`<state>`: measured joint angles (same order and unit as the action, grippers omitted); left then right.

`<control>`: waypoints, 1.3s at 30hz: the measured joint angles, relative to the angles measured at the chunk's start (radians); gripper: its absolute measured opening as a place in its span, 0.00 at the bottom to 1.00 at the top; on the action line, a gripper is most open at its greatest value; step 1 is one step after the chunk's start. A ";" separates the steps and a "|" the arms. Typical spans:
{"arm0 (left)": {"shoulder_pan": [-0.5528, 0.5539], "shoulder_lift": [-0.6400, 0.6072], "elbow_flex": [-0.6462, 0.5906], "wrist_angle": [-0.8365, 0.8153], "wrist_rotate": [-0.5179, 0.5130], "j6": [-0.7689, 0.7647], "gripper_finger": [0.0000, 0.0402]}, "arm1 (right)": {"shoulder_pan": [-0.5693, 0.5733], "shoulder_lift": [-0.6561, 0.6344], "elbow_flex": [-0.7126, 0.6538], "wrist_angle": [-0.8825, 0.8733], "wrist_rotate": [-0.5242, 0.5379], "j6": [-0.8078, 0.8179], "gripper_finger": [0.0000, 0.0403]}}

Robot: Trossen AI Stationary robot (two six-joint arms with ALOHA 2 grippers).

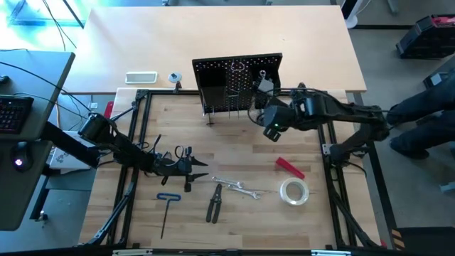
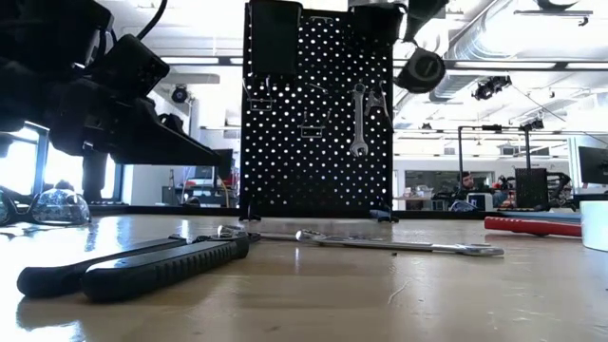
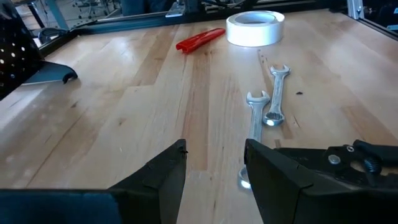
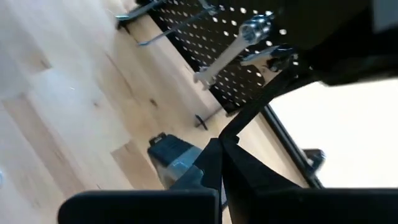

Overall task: Hang tools onto peg board
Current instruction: Hang the gray tape measure on the pegboard

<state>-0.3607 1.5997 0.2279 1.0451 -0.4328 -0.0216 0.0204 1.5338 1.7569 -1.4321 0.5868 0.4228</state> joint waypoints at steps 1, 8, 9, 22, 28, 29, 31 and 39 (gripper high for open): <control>0.000 0.000 0.000 0.000 0.000 0.000 0.39 | 0.002 -0.026 -0.043 0.040 -0.005 -0.009 0.00; 0.002 0.000 0.000 0.000 -0.025 0.001 0.39 | -0.002 -0.139 -0.321 0.276 0.006 -0.030 0.00; 0.002 0.000 0.000 0.000 -0.025 0.005 0.39 | -0.006 -0.139 -0.351 0.298 0.019 -0.030 0.00; 0.021 0.000 0.000 -0.005 -0.027 -0.011 0.39 | -0.017 -0.139 -0.574 0.555 0.301 0.003 0.00; 0.045 0.000 0.000 -0.004 -0.025 -0.011 0.39 | -0.044 -0.139 -0.578 0.610 0.289 -0.021 0.00; 0.048 0.000 0.000 -0.004 -0.023 -0.011 0.39 | -0.049 -0.139 -0.578 0.620 0.282 -0.028 0.00; 0.055 0.000 0.000 -0.004 -0.018 -0.011 0.39 | -0.059 -0.139 -0.578 0.642 0.272 -0.038 0.00; 0.058 0.000 0.000 -0.006 -0.011 -0.011 0.39 | -0.080 -0.139 -0.578 0.690 0.269 -0.067 0.00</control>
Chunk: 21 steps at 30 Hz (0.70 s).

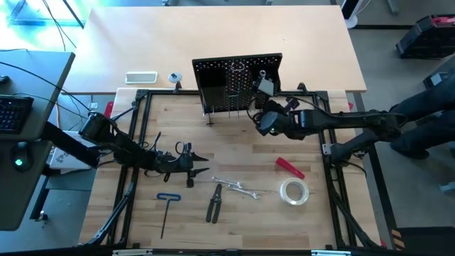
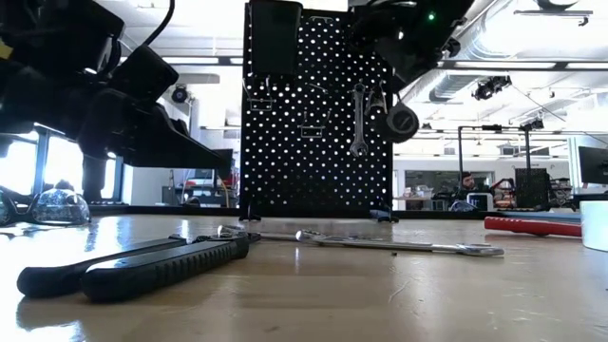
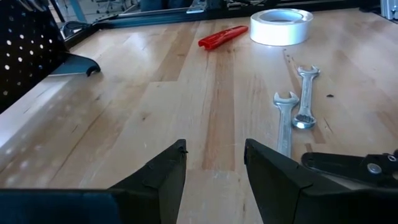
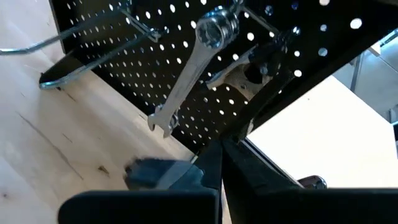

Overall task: Hang tools onto peg board
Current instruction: Hang the gray tape measure on the pegboard

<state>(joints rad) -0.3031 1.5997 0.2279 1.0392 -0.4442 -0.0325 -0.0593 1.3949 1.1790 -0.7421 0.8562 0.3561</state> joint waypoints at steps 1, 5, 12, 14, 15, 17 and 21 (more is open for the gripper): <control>0.000 0.000 0.000 0.000 0.000 0.001 0.39 | 0.000 0.000 0.000 0.008 0.000 -0.008 0.00; 0.002 0.000 0.000 0.000 0.001 0.001 0.39 | -0.004 0.000 0.000 0.029 0.000 -0.024 0.00; 0.002 0.000 0.000 0.000 0.000 0.009 0.39 | -0.014 0.000 0.000 0.038 0.000 -0.025 0.00; 0.002 0.000 0.000 0.000 0.000 0.009 0.39 | -0.013 0.000 0.000 0.038 0.001 -0.025 0.00; 0.002 0.000 0.000 0.000 0.000 0.010 0.39 | -0.013 0.000 0.000 0.038 0.002 -0.025 0.00; 0.002 0.000 0.000 0.000 0.000 0.010 0.39 | -0.014 0.000 0.000 0.039 0.007 -0.024 0.00; 0.002 0.000 0.000 0.000 0.000 0.011 0.39 | -0.020 0.006 0.000 0.041 0.009 -0.021 0.00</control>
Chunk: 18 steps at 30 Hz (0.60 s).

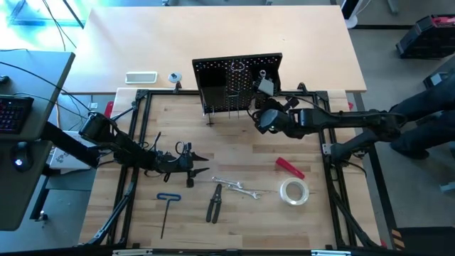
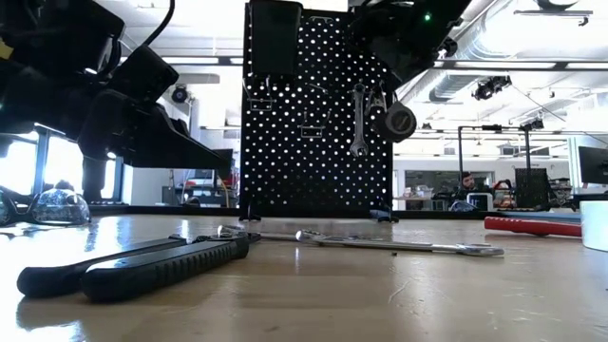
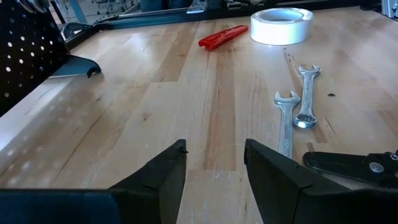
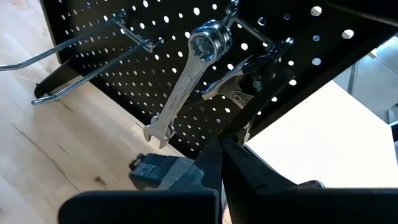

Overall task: Hang tools onto peg board
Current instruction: Hang the gray tape measure on the pegboard

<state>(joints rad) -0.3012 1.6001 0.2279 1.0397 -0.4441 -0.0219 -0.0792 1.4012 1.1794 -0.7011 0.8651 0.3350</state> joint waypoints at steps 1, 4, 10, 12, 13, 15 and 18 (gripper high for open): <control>0.000 0.000 0.000 0.000 0.000 0.000 0.39 | 0.000 0.006 0.000 0.005 0.003 0.000 0.00; 0.000 0.000 0.000 0.001 0.000 0.000 0.39 | -0.004 0.035 0.001 0.018 0.004 -0.005 0.00; 0.000 0.000 0.000 -0.010 0.000 0.000 0.39 | -0.010 0.086 0.003 0.019 0.065 0.006 0.00; 0.000 0.000 0.000 -0.021 0.000 -0.002 0.39 | -0.006 0.086 0.003 0.026 0.079 0.009 0.00; 0.000 0.000 0.000 -0.026 0.000 -0.002 0.39 | -0.003 0.084 0.003 0.026 0.085 0.017 0.00; 0.000 0.000 0.000 -0.029 0.000 -0.001 0.39 | 0.011 0.078 0.003 0.022 0.096 0.026 0.00; 0.000 0.000 0.000 -0.028 0.000 -0.001 0.39 | 0.031 0.061 0.004 0.020 0.107 0.053 0.00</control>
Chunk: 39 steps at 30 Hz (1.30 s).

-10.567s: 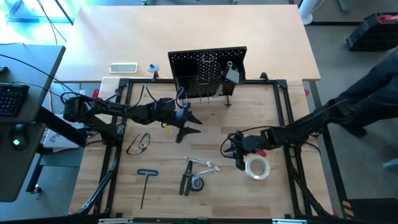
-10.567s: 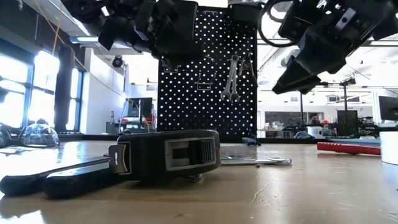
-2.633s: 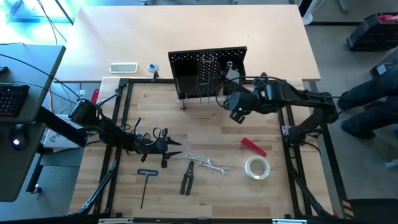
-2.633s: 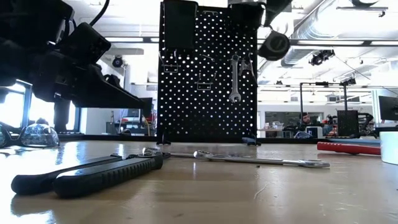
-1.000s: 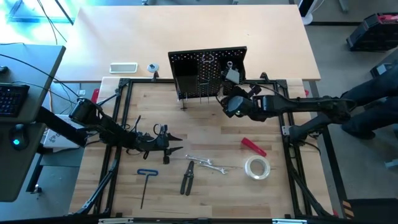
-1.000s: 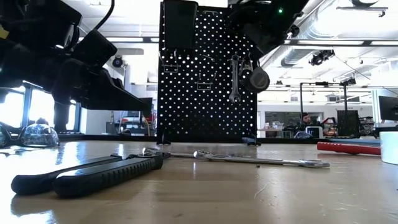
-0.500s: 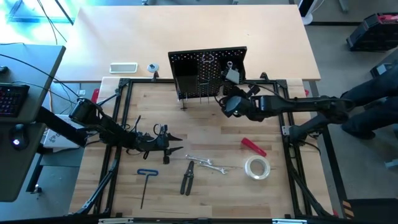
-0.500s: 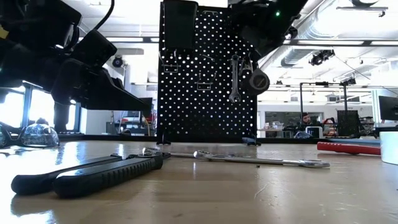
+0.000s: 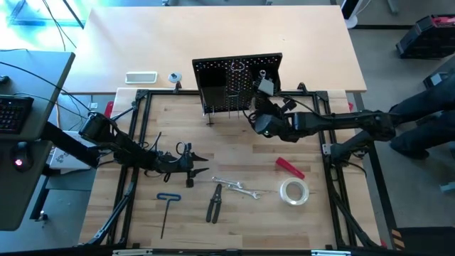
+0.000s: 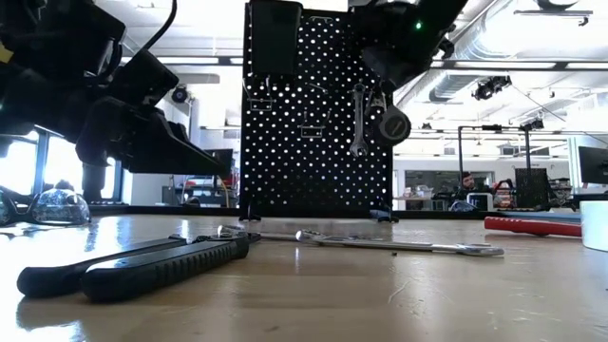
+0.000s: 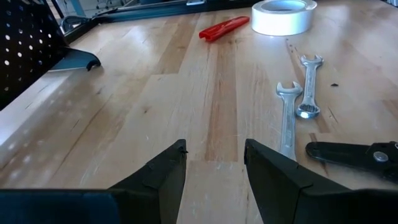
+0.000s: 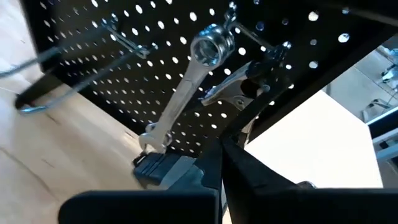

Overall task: Hang tools onto peg board
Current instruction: Hang the gray tape measure on the pegboard

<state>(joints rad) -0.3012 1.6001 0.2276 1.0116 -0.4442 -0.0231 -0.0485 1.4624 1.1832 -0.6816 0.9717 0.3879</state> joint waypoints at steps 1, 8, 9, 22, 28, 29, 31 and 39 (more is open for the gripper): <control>0.000 0.000 0.000 0.002 0.000 0.000 0.39 | 0.007 0.000 0.001 -0.001 0.002 0.012 0.00; 0.000 0.000 0.000 0.005 0.000 -0.001 0.39 | 0.051 0.001 0.001 -0.010 0.024 0.065 0.00; 0.000 0.000 0.000 0.005 0.000 -0.002 0.39 | 0.056 0.001 0.001 -0.010 0.027 0.065 0.00; 0.000 0.000 0.000 0.010 0.000 -0.002 0.39 | 0.048 0.001 0.042 -0.034 0.034 0.059 0.00; 0.000 0.000 0.000 0.010 0.000 0.000 0.39 | 0.043 0.010 0.042 -0.031 0.024 0.060 0.00; 0.000 0.000 0.000 0.011 0.000 0.000 0.39 | 0.042 0.013 0.042 -0.032 0.022 0.060 0.00; 0.000 0.000 0.000 0.010 0.000 0.000 0.39 | 0.035 0.023 0.042 -0.027 0.018 0.059 0.00; 0.000 0.000 0.000 0.005 0.000 0.000 0.39 | 0.003 0.048 0.041 -0.025 0.012 0.056 0.00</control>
<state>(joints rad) -0.3012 1.6001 0.2276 1.0164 -0.4438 -0.0235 -0.0460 1.5105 1.2247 -0.7071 0.9840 0.4442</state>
